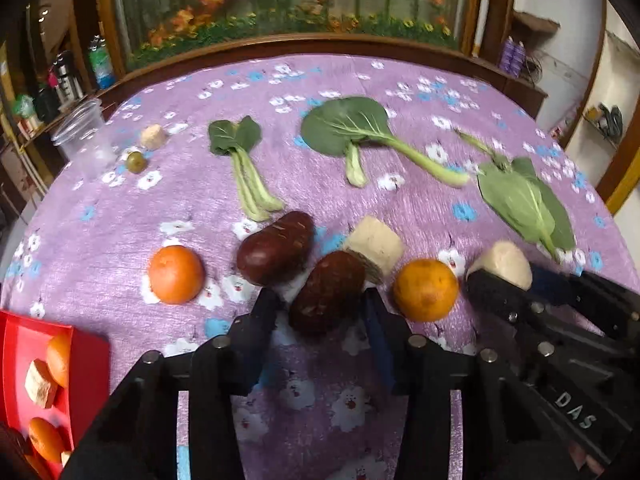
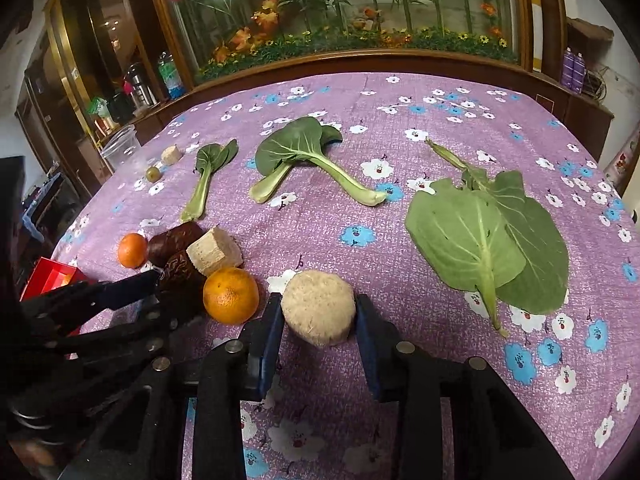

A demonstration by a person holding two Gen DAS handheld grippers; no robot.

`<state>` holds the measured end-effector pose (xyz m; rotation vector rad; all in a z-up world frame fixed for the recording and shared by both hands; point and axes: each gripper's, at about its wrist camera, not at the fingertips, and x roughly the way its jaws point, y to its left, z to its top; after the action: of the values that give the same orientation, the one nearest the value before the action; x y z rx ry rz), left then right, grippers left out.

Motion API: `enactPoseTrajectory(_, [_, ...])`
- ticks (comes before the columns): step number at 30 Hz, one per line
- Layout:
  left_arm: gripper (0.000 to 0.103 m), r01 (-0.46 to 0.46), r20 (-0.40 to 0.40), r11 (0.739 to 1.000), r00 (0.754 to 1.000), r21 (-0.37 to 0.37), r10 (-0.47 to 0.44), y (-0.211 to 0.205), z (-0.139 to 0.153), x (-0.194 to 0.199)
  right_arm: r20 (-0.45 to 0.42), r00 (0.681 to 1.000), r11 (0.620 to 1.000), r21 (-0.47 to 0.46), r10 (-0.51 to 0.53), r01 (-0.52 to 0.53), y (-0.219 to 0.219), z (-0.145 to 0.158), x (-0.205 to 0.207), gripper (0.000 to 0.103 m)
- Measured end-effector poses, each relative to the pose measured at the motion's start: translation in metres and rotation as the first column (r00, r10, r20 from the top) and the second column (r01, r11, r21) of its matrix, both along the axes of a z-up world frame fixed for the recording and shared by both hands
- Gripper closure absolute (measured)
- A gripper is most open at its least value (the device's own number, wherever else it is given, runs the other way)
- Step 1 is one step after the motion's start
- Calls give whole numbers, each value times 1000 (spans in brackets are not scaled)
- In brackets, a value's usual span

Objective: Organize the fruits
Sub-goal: 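Grasp a red date with the left tool while the right tool grasps a round rice cake, then carry the red date with the left tool while the right tool carries the rice cake over the tray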

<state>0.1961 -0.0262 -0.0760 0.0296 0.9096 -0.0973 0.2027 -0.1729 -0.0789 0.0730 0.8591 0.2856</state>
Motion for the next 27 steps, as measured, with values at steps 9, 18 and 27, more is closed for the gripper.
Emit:
enactPoseTrajectory(9, [79, 0, -12, 997, 1000, -72, -1, 10, 6, -11, -5, 1000, 1000, 0, 3, -3, 1, -1, -1, 66])
enactPoseTrajectory(18, [79, -1, -4, 992, 1000, -130, 1, 24, 13, -56, 20, 1000, 1000, -1, 0, 1, -4, 9, -34, 66])
enactPoseTrajectory(27, [79, 18, 17, 988, 1000, -156, -16, 28, 23, -113, 39, 999, 1000, 8, 21, -22, 1, 17, -85, 65])
